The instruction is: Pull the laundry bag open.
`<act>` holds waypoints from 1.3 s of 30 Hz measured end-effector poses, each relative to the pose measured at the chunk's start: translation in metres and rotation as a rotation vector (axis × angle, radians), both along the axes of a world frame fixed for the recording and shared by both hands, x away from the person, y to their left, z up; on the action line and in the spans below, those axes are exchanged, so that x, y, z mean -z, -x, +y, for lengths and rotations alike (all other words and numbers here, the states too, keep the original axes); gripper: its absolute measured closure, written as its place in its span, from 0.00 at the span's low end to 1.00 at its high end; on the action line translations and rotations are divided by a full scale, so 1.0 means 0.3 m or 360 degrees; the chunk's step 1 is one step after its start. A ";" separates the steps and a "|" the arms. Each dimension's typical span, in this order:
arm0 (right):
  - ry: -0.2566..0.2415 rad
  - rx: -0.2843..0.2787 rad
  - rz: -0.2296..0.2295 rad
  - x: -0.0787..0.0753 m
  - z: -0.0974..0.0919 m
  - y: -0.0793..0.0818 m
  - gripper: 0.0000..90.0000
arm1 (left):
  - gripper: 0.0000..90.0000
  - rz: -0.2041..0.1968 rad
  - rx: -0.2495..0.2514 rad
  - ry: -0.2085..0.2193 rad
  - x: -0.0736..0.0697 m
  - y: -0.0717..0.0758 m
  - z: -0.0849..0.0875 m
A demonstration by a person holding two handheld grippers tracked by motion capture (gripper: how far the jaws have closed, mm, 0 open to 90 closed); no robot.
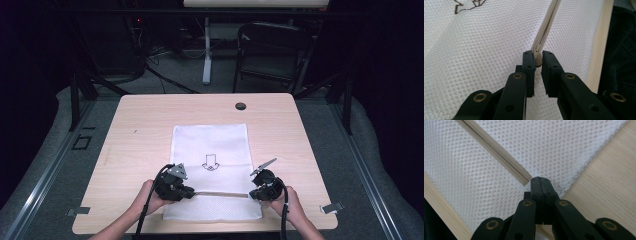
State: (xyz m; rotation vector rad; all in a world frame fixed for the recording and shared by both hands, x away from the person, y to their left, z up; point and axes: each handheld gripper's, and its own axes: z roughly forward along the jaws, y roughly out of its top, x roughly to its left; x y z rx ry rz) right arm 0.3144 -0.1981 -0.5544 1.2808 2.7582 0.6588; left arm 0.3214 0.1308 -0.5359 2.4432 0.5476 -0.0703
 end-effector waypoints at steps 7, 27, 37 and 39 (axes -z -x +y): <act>-0.0001 0.0005 -0.0003 0.001 -0.001 0.000 1.00 | 0.90 -0.0005 -0.0017 0.0012 -0.002 0.005 0.023; 0.0017 -0.0010 0.0007 -0.002 0.000 -0.004 1.00 | 0.90 -0.0008 -0.0067 0.0005 -0.001 0.018 0.089; -0.0018 -0.0011 0.0025 -0.001 -0.001 -0.004 1.00 | 0.90 -0.0011 -0.0065 -0.0012 0.001 0.021 0.116; -0.0022 -0.0010 0.0024 0.000 -0.001 -0.005 1.00 | 0.90 -0.0012 -0.0074 -0.0019 0.001 0.025 0.116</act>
